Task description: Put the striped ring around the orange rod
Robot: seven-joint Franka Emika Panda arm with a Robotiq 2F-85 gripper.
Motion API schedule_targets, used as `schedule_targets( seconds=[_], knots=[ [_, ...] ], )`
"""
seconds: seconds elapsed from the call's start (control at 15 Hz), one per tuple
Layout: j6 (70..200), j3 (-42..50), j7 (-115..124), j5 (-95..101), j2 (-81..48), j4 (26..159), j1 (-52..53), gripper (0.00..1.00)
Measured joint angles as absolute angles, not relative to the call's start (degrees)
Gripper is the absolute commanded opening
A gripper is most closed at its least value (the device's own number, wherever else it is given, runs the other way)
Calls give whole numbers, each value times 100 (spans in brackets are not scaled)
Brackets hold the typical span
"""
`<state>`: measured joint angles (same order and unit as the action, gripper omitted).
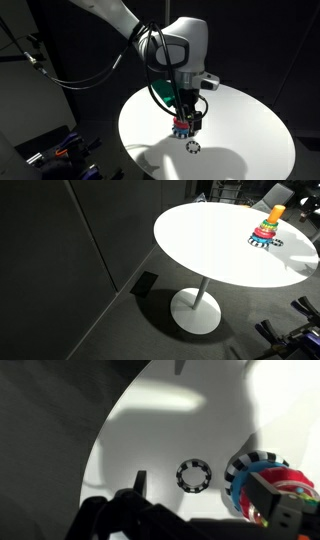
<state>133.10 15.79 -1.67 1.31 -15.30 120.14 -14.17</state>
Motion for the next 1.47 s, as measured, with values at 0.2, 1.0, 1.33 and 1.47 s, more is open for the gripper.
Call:
schedule_targets(
  seconds=[0.2, 1.0, 1.33, 1.47],
  knots=[
    [13310, 1611, -98, 131, -1779, 11777, -1494, 100],
    [13211, 1627, 100, 59, -2515, 11151, -1708, 100],
    [13181, 1625, 100, 59, -2518, 11125, -1708, 100],
    [13198, 1614, 99, 59, -2537, 11133, -1708, 100]
  ],
)
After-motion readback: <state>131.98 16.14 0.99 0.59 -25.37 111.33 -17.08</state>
